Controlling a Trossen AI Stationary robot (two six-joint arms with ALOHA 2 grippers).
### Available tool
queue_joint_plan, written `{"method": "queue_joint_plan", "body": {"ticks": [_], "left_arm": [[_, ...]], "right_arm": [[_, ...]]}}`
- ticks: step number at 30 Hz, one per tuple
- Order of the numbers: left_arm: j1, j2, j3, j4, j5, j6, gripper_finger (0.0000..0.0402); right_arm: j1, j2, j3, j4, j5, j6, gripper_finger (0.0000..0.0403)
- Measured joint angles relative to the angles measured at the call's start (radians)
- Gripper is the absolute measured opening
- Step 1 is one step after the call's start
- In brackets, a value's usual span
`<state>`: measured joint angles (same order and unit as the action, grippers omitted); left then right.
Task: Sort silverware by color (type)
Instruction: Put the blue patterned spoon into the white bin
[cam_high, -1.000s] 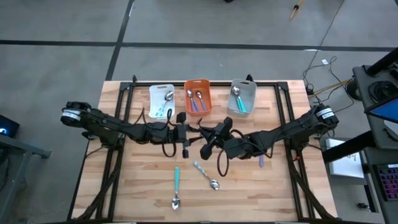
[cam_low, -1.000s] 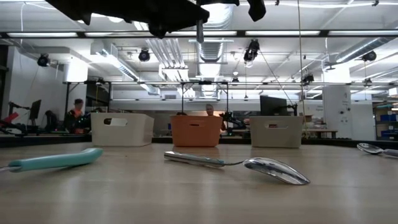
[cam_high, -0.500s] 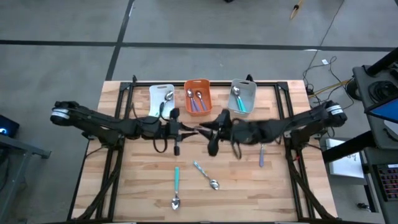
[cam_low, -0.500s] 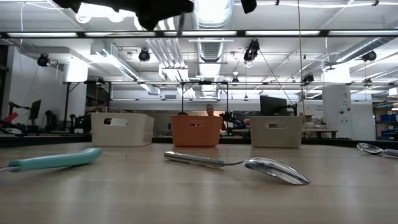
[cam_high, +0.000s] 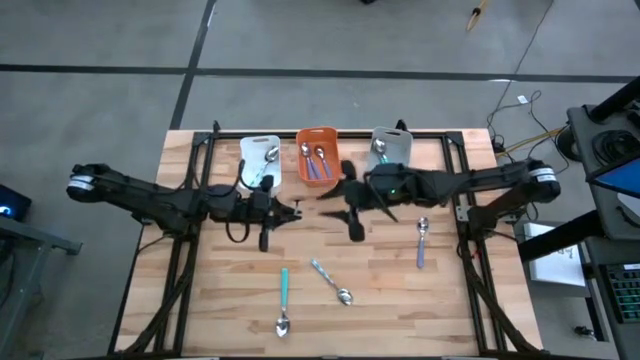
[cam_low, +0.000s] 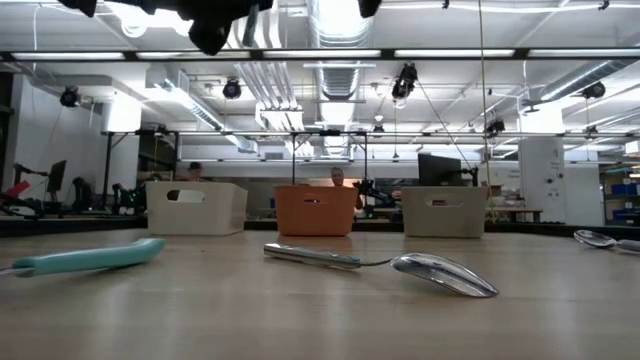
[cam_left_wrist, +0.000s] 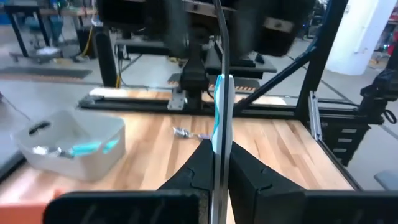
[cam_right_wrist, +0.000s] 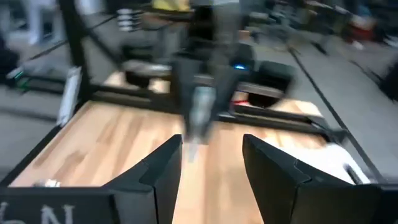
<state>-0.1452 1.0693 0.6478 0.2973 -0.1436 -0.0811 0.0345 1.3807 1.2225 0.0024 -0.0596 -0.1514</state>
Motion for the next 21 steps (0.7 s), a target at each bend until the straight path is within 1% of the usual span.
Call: {"method": "queue_joint_plan", "body": {"ticks": [2, 5, 8, 13, 17, 19, 21], "left_arm": [[-0.002, 0.004, -0.018, 0.002, 0.0, -0.032, 0.0008], [-0.007, 0.007, -0.047, -0.003, 0.0, -0.065, 0.0008], [-0.014, 0.004, -0.064, 0.006, 0.0, -0.098, 0.0009], [-0.018, 0.001, -0.086, 0.006, -0.002, -0.137, 0.0009], [-0.018, 0.008, -0.093, 0.009, -0.004, -0.146, 0.0009], [-0.018, 0.015, -0.095, 0.009, -0.007, -0.146, 0.0009], [-0.018, 0.03, -0.095, 0.023, -0.033, -0.145, 0.001]], "right_arm": [[0.0, 0.026, -0.024, 0.058, -0.035, -0.03, 0.0162], [-0.006, 0.062, -0.092, 0.234, -0.071, -0.056, 0.0162], [-0.017, 0.077, -0.18, 0.418, -0.072, -0.069, 0.0162], [-0.048, 0.084, -0.307, 0.664, -0.069, -0.018, 0.0162], [-0.049, 0.115, -0.342, 0.822, -0.072, 0.02, 0.016], [-0.05, 0.141, -0.342, 0.877, -0.073, 0.031, 0.016], [-0.051, 0.166, -0.331, 0.899, -0.072, 0.038, 0.0161]]}}
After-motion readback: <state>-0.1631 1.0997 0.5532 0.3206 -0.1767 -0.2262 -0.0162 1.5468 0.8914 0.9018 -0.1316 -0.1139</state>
